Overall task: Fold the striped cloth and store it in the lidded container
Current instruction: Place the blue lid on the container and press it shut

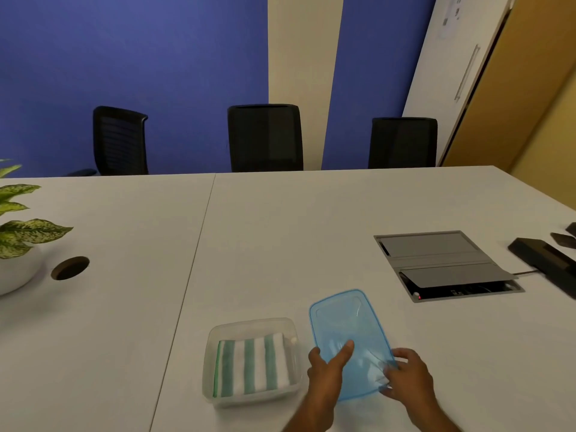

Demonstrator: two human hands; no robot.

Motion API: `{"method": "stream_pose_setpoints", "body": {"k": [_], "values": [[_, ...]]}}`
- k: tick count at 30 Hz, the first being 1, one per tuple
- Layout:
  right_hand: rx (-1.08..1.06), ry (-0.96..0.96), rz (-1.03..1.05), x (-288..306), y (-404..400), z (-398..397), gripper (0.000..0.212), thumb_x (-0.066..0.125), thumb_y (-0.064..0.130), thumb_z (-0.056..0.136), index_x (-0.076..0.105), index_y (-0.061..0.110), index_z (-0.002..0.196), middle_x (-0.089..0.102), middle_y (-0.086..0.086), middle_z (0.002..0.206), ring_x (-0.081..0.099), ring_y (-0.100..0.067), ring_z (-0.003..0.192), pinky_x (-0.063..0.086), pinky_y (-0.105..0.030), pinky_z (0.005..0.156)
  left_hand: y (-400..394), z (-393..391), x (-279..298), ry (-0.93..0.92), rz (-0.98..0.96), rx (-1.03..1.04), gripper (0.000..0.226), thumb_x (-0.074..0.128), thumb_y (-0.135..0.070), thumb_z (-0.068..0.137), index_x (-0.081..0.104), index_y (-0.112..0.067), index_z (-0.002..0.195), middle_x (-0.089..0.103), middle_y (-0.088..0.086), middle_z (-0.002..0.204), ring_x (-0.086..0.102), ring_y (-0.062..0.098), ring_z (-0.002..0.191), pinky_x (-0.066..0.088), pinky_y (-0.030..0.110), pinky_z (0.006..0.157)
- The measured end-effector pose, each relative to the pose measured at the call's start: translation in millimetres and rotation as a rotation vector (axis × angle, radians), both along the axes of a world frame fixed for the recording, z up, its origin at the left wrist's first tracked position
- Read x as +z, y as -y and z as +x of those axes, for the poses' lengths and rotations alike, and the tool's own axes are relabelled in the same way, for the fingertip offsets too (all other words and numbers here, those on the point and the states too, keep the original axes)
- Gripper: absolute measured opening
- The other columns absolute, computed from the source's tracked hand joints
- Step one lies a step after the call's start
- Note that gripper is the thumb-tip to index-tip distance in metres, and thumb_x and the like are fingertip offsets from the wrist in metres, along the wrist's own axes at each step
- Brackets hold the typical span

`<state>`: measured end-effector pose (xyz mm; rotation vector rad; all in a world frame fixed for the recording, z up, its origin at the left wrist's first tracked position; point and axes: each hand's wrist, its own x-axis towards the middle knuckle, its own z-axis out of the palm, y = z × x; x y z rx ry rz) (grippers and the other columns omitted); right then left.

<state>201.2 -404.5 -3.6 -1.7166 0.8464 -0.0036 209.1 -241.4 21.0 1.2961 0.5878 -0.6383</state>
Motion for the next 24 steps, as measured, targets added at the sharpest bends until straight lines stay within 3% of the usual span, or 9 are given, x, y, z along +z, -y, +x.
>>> {"method": "stream_pose_setpoints", "body": {"k": [2, 4, 7, 9, 12, 15, 18, 21, 24], "values": [[0.040, 0.107, 0.038, 16.7, 0.5, -1.8, 0.024, 0.058, -0.012, 0.083, 0.064, 0.009, 0.094, 0.072, -0.018, 0.087, 0.069, -0.035, 0.067, 0.058, -0.039, 0.059, -8.7, -2.3, 26.4, 0.012, -0.075, 0.014, 0.105, 0.067, -0.080, 0.060, 0.030, -0.028, 0.143, 0.051, -0.005, 0.128, 0.051, 0.019, 0.112, 0.036, 0.047, 0.109], [0.100, 0.193, -0.024, 30.2, 1.2, -3.8, 0.025, 0.057, -0.012, 0.084, 0.066, 0.010, 0.090, 0.073, -0.016, 0.087, 0.070, -0.034, 0.068, 0.059, -0.040, 0.063, -19.5, 4.0, 38.6, 0.026, -0.127, 0.009, 0.085, 0.056, -0.079, 0.071, 0.037, -0.029, 0.137, 0.051, -0.002, 0.128, 0.048, 0.022, 0.113, 0.034, 0.050, 0.108], [0.189, 0.273, -0.247, 40.8, -2.2, -6.2, 0.035, 0.063, -0.008, 0.082, 0.067, 0.027, 0.084, 0.076, -0.003, 0.084, 0.073, -0.025, 0.073, 0.061, -0.048, 0.070, -43.4, 14.8, 52.6, 0.068, -0.164, 0.008, 0.100, 0.050, -0.091, 0.064, 0.042, -0.028, 0.141, 0.043, 0.008, 0.147, 0.043, 0.033, 0.133, 0.035, 0.054, 0.109], [0.255, 0.322, -0.429, 45.4, -12.2, -9.9, 0.036, 0.067, -0.002, 0.082, 0.064, 0.034, 0.081, 0.075, 0.006, 0.081, 0.072, -0.020, 0.075, 0.060, -0.044, 0.069, -63.5, 21.1, 61.4, 0.083, -0.207, 0.059, 0.105, 0.049, -0.093, 0.060, 0.047, -0.025, 0.139, 0.047, 0.010, 0.144, 0.047, 0.034, 0.131, 0.039, 0.055, 0.108], [0.332, 0.475, -0.673, 53.9, -34.7, -15.7, 0.031, 0.067, -0.001, 0.082, 0.066, 0.030, 0.087, 0.071, 0.008, 0.075, 0.066, -0.016, 0.066, 0.055, -0.035, 0.060, -95.2, 29.0, 72.8, 0.134, -0.282, 0.120, 0.081, 0.050, -0.080, 0.073, 0.055, -0.020, 0.127, 0.059, 0.012, 0.130, 0.058, 0.035, 0.119, 0.048, 0.054, 0.101], [0.392, 0.677, -0.802, 54.4, -53.7, -16.6, 0.032, 0.071, -0.011, 0.075, 0.072, 0.015, 0.095, 0.073, 0.007, 0.091, 0.068, -0.011, 0.079, 0.054, -0.023, 0.074, -126.0, 30.4, 75.4, 0.149, -0.326, 0.199, 0.053, 0.068, -0.047, 0.086, 0.059, -0.008, 0.119, 0.066, 0.020, 0.118, 0.068, 0.039, 0.104, 0.059, 0.050, 0.086], [0.504, 0.775, -0.726, 48.5, -65.7, -14.3, 0.050, 0.069, -0.021, 0.067, 0.071, 0.017, 0.100, 0.071, 0.007, 0.109, 0.065, -0.004, 0.101, 0.051, -0.022, 0.091, -153.1, 23.1, 79.2, 0.172, -0.360, 0.231, 0.047, 0.064, -0.017, 0.089, 0.056, 0.011, 0.127, 0.070, 0.025, 0.099, 0.074, 0.035, 0.073, 0.062, 0.037, 0.059], [0.608, 0.732, -0.492, 56.9, -74.3, -16.7, 0.058, 0.053, -0.014, 0.058, 0.069, 0.011, 0.107, 0.065, 0.028, 0.117, 0.053, 0.008, 0.122, 0.039, -0.010, 0.103, -174.4, 13.0, 76.9, 0.190, -0.335, 0.274, 0.024, 0.051, -0.004, 0.098, 0.060, 0.007, 0.117, 0.071, 0.025, 0.095, 0.073, 0.036, 0.066, 0.063, 0.038, 0.056], [0.506, 0.555, -0.074, 64.3, -87.8, -10.8, 0.062, 0.056, 0.001, 0.063, 0.060, 0.020, 0.121, 0.056, 0.014, 0.134, 0.047, -0.004, 0.130, 0.035, -0.029, 0.113, -190.9, 4.5, 71.1, 0.202, -0.311, 0.270, 0.021, 0.049, -0.005, 0.100, 0.061, 0.002, 0.116, 0.071, 0.025, 0.104, 0.074, 0.035, 0.070, 0.063, 0.038, 0.057]]}}
